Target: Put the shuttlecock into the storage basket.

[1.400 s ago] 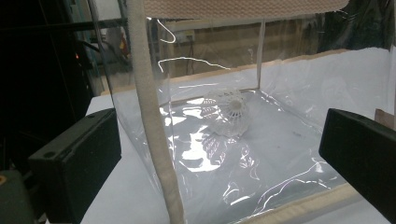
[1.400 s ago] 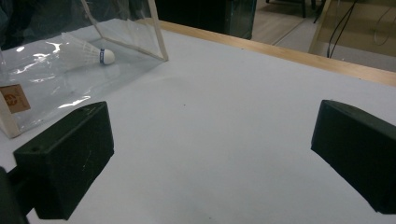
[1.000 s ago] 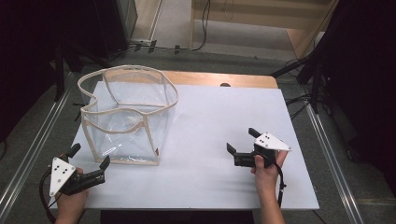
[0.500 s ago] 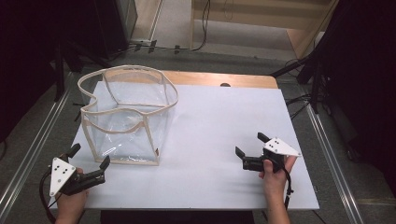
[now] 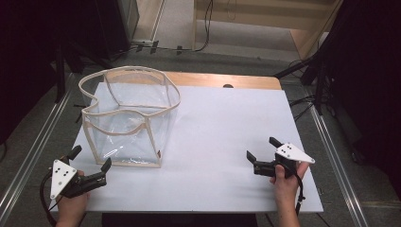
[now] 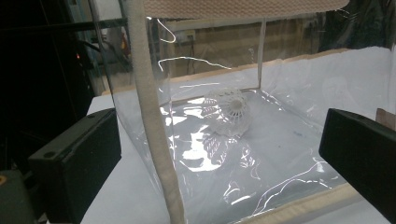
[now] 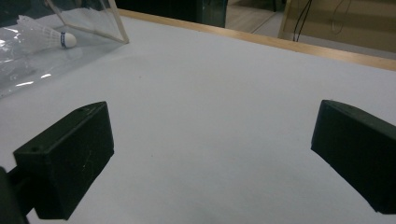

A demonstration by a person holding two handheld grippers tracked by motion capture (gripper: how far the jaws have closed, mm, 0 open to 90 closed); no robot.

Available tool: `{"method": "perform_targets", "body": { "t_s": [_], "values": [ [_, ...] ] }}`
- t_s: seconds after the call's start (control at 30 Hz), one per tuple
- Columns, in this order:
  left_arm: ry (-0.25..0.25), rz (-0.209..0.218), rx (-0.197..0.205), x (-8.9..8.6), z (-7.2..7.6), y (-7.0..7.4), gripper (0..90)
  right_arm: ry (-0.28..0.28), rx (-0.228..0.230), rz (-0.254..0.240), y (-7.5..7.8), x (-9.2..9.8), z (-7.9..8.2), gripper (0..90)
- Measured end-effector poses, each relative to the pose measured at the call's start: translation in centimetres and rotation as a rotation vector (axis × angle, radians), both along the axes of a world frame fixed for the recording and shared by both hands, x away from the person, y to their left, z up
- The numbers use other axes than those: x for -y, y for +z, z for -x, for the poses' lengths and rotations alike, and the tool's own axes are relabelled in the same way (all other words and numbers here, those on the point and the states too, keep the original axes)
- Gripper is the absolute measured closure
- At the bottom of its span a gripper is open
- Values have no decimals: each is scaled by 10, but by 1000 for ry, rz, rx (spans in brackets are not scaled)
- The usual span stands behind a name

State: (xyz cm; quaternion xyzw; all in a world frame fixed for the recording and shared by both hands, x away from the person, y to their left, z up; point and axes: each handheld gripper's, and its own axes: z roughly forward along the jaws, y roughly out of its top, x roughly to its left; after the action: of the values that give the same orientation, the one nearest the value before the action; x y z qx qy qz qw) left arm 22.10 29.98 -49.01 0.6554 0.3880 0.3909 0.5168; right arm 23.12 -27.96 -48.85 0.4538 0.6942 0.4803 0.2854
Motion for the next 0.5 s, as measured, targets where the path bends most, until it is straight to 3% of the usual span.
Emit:
{"method": "perform_targets", "body": {
  "t_s": [0.07,0.5],
  "values": [
    [0,2,-1,0,0,0,0,0,4,17,-1,2,1,0],
    [-2,9,0,-1,0,0,0,-20,15,-17,-6,21,10,0]
  ]
}}
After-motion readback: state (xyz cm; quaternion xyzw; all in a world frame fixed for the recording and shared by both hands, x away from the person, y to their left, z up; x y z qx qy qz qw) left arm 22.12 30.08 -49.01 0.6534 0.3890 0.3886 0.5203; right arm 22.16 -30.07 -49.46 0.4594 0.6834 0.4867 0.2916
